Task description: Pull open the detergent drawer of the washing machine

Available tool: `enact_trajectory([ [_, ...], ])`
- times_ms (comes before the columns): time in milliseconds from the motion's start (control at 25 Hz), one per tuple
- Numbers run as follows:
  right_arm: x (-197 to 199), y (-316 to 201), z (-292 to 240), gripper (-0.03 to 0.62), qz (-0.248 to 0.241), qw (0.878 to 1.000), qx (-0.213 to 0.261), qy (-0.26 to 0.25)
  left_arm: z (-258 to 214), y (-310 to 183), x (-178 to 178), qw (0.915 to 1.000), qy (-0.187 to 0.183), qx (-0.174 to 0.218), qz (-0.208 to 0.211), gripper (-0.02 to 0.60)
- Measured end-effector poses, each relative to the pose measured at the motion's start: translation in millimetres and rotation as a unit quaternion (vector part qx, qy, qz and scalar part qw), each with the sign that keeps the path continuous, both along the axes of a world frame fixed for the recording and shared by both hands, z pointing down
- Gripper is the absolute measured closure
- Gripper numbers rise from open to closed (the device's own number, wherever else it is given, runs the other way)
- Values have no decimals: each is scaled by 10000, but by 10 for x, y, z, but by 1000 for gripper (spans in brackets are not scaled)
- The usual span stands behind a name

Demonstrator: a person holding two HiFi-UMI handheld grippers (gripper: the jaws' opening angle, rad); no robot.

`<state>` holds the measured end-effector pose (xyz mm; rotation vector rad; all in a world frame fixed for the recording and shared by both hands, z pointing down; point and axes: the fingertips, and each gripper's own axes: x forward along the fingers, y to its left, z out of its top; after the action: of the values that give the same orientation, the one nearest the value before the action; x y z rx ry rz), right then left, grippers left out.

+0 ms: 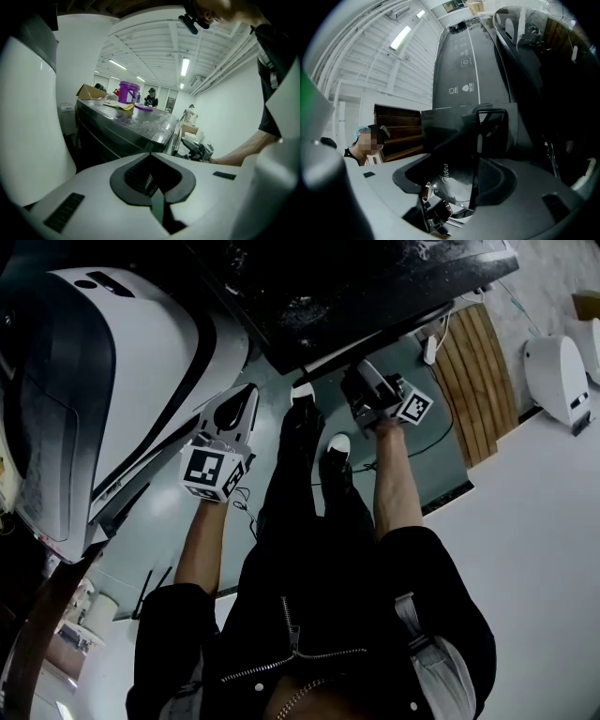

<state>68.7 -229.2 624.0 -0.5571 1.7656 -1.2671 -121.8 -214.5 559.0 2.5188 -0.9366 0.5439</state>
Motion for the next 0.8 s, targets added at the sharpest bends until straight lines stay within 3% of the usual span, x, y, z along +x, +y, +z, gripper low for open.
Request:
enact_trajectory([
  [800,38,157,10,321,41,9999,-99,-45,-71,199,96,10000,29,-55,8,563],
])
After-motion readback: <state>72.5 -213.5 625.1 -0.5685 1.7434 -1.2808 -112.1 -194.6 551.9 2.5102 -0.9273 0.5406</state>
